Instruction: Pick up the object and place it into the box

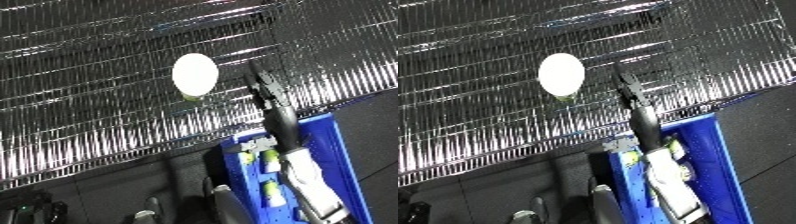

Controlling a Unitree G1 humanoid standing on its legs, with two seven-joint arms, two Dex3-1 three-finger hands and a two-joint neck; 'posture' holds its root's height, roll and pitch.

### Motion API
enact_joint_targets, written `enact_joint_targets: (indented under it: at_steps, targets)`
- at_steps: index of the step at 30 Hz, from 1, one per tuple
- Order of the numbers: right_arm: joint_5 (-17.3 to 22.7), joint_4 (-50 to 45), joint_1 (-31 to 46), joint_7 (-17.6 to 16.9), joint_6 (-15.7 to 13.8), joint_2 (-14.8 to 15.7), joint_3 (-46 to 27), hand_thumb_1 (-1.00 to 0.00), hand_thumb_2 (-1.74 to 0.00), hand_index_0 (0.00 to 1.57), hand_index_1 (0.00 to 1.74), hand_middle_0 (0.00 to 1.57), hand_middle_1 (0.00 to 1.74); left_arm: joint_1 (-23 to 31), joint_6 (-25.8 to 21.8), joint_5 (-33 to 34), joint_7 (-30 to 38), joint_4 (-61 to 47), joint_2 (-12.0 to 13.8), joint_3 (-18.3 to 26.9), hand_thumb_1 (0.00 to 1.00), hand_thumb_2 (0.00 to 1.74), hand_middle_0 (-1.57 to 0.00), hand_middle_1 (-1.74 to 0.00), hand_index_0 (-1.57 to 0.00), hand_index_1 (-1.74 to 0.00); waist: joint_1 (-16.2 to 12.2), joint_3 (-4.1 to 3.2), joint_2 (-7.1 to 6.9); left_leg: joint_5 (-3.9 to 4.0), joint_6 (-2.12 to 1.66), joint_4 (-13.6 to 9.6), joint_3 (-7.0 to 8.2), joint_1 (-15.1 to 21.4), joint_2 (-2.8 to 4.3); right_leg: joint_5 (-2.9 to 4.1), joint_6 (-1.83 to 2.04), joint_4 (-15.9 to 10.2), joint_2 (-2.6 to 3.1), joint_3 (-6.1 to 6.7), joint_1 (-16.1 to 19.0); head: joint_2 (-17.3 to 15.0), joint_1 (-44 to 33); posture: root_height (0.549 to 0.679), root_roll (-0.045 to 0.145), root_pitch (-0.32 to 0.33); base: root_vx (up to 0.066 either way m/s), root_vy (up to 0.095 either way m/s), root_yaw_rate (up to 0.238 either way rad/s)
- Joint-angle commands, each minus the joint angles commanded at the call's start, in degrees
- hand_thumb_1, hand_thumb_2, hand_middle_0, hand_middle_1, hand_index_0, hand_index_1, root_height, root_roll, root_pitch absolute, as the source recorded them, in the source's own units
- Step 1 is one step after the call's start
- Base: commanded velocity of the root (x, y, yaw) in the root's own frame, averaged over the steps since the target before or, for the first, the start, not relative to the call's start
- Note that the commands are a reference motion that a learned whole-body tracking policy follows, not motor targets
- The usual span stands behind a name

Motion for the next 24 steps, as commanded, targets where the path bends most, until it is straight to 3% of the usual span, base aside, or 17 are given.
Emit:
enact_joint_targets:
  at_steps: [12, 19, 24]
  targets:
    - [0.7, 2.6, -6.4, -0.1, 1.5, -0.9, 1.6, 0.00, 0.00, 0.00, 0.00, 0.00, 0.00, -1.5, 0.0, -0.8, 1.0, -0.1, 0.3, -1.9, 1.00, 1.74, -1.57, -1.74, -1.57, -1.74, 0.7, 0.00, 0.50, -0.70, 0.22, 1.6, -0.01, -2.3, -0.07, -0.47, -0.35, 1.6, -0.13, -0.43, -2.5, 1.3, 1.3, 0.592, 0.065, 0.016, 0.002, 0.016, 0.049]
    - [1.1, 5.6, -10.5, -0.2, 2.6, -1.5, 3.2, 0.00, 0.00, 0.00, 0.00, 0.00, 0.00, -2.7, -0.4, -1.2, 1.0, 0.2, 0.5, -3.2, 1.00, 1.74, -1.57, -1.74, -1.57, -1.74, 1.2, 0.00, 0.83, -0.64, 0.33, 2.1, -0.06, -3.8, -0.02, -0.40, -0.48, 2.0, -0.13, -0.58, -4.1, 2.6, 2.2, 0.589, 0.063, 0.031, -0.028, 0.016, 0.040]
    - [1.3, 8.4, -13.5, 0.3, 2.7, -2.2, 4.2, 0.00, 0.00, 0.00, 0.00, 0.00, 0.00, -3.6, -1.2, -1.6, 1.6, 0.4, 0.2, -3.9, 1.00, 1.74, -1.57, -1.74, -1.57, -1.74, 1.7, 0.00, 1.16, -0.57, 0.45, 2.0, -0.19, -4.4, -0.38, -0.41, -0.53, 2.1, -0.11, -0.73, -4.7, 3.4, 3.4, 0.588, 0.063, 0.038, -0.031, 0.017, 0.051]
